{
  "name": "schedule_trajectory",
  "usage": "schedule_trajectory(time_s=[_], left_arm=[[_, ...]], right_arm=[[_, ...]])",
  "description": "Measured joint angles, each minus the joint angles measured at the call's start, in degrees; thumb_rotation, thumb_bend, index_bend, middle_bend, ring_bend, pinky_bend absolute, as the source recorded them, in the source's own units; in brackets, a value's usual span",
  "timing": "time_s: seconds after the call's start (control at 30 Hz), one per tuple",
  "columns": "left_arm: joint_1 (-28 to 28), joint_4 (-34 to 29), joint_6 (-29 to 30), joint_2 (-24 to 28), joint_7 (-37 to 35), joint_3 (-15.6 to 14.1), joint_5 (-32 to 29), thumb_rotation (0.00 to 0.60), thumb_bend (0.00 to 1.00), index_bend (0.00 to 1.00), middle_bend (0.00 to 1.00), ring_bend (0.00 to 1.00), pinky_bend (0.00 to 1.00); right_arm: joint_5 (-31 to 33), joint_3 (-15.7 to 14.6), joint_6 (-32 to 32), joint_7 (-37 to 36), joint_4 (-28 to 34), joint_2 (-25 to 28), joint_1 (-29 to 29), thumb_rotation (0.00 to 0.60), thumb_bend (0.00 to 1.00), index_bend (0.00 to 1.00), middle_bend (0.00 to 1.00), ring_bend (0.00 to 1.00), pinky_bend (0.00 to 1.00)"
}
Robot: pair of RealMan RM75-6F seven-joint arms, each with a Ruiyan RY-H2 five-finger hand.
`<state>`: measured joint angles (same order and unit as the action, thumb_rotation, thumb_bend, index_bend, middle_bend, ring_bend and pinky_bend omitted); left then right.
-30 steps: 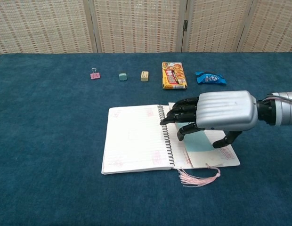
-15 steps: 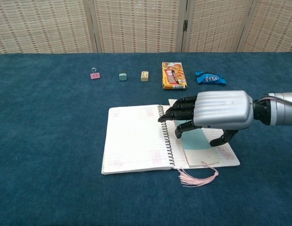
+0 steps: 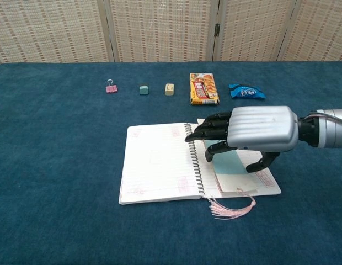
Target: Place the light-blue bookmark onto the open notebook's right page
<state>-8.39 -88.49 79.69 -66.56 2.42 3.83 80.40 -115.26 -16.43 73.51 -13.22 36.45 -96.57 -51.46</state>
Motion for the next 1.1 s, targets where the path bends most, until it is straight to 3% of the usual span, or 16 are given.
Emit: schedule_trajectory(time_s=[0.13, 0.43, 0.63, 0.77, 0.93, 1.1], left_arm=[[-0.02, 0.05, -0.21, 0.0, -0.1, 0.17, -0.51, 0.6, 0.15, 0.18, 0.03, 0.0, 0.0], [-0.18, 0.14, -0.44, -0.09, 0.85, 0.13, -0.65, 0.6, 0.15, 0.18, 0.02, 0.0, 0.0], [-0.05, 0.08, 0.09, -0.32, 1.02, 0.21, -0.51, 0.6, 0.15, 0.18, 0.02, 0.0, 0.0], [0.05, 0.23, 0.46, -0.34, 0.34, 0.38, -0.46, 0.6, 0.14, 0.18, 0.02, 0.0, 0.0], [0.3, 0.29, 1.48, -0.24, 0.06, 0.42, 0.26, 0.6, 0.14, 0.18, 0.02, 0.0, 0.0], [0.44, 0.99, 3.08, -0.98, 0.17, 0.15, 2.29, 0.6, 0.14, 0.17, 0.03, 0.0, 0.0]], right_arm=[[0.12, -0.03, -0.03, 0.08, 0.17, -0.07, 0.0, 0.6, 0.22, 0.36, 0.05, 0.08, 0.12], [0.51, -0.02, 0.68, -0.18, 0.61, 0.86, 0.24, 0.6, 0.21, 0.12, 0.04, 0.08, 0.12], [0.78, 0.28, 1.91, -0.02, 1.37, 1.75, 0.5, 0.6, 0.21, 0.1, 0.04, 0.08, 0.12], [3.28, 2.33, 4.72, 0.12, 3.31, 3.33, 2.18, 0.6, 0.17, 0.09, 0.02, 0.07, 0.12], [12.38, 6.74, 7.61, -0.09, 12.15, 7.35, 8.3, 0.6, 0.02, 0.05, 0.0, 0.0, 0.06], [22.88, 9.52, 8.87, 2.99, 27.83, 14.72, 16.15, 0.6, 0.0, 0.01, 0.0, 0.0, 0.05]])
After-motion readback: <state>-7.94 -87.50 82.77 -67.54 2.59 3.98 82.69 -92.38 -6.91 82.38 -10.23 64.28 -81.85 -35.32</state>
